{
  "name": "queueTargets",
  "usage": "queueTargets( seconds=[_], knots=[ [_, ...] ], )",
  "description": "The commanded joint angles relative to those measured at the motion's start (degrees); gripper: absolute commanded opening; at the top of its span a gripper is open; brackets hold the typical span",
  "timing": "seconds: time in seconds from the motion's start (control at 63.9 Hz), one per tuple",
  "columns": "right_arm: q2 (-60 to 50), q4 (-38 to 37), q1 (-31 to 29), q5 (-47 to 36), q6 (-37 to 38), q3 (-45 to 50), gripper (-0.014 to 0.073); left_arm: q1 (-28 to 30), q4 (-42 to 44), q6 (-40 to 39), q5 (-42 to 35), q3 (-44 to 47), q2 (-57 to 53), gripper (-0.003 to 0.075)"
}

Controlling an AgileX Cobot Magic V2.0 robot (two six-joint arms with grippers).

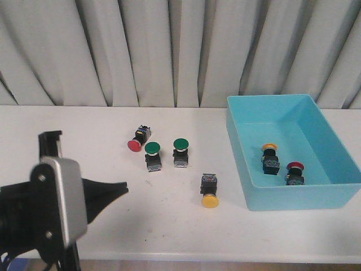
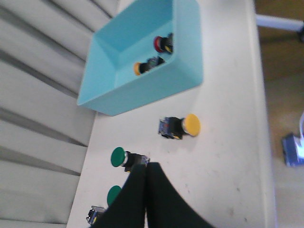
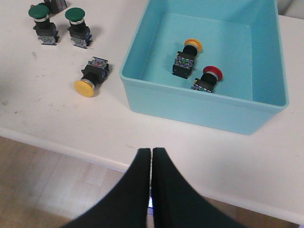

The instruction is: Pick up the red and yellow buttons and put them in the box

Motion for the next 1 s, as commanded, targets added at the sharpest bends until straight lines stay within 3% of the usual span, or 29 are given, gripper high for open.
queueTargets(
  seconds=[0.0, 0.141, 0.328, 0.407, 0.626, 0.845, 0.985],
  knots=[
    [0.38, -0.23, -0.10, -3.38, -0.70, -1.32, -0.0006, 1.51, -4.25, -10.27, -7.77, -0.29, -4.39, -0.0007],
    [0.38, -0.23, -0.10, -3.38, -0.70, -1.32, -0.0006, 6.96, 10.46, -40.27, -12.31, 5.92, -13.13, -0.0007],
    [0.38, -0.23, -0.10, -3.38, -0.70, -1.32, -0.0006, 14.96, 49.06, -91.04, -12.31, 19.41, -30.49, -0.0007],
    [0.38, -0.23, -0.10, -3.38, -0.70, -1.32, -0.0006, 17.79, 57.45, -102.50, -10.69, 24.06, -38.42, -0.0007],
    [0.38, -0.23, -0.10, -3.38, -0.70, -1.32, -0.0006, 24.74, 57.75, -102.63, -6.07, 31.90, -51.03, -0.0007],
    [0.38, -0.23, -0.10, -3.38, -0.70, -1.32, -0.0006, 30.30, 48.51, -96.46, -6.91, 35.98, -56.15, -0.0007],
    [0.38, -0.24, -0.10, -3.38, -0.70, -1.32, -0.0006, 31.71, 47.31, -96.29, -10.60, 38.66, -56.84, -0.0007]
  ],
)
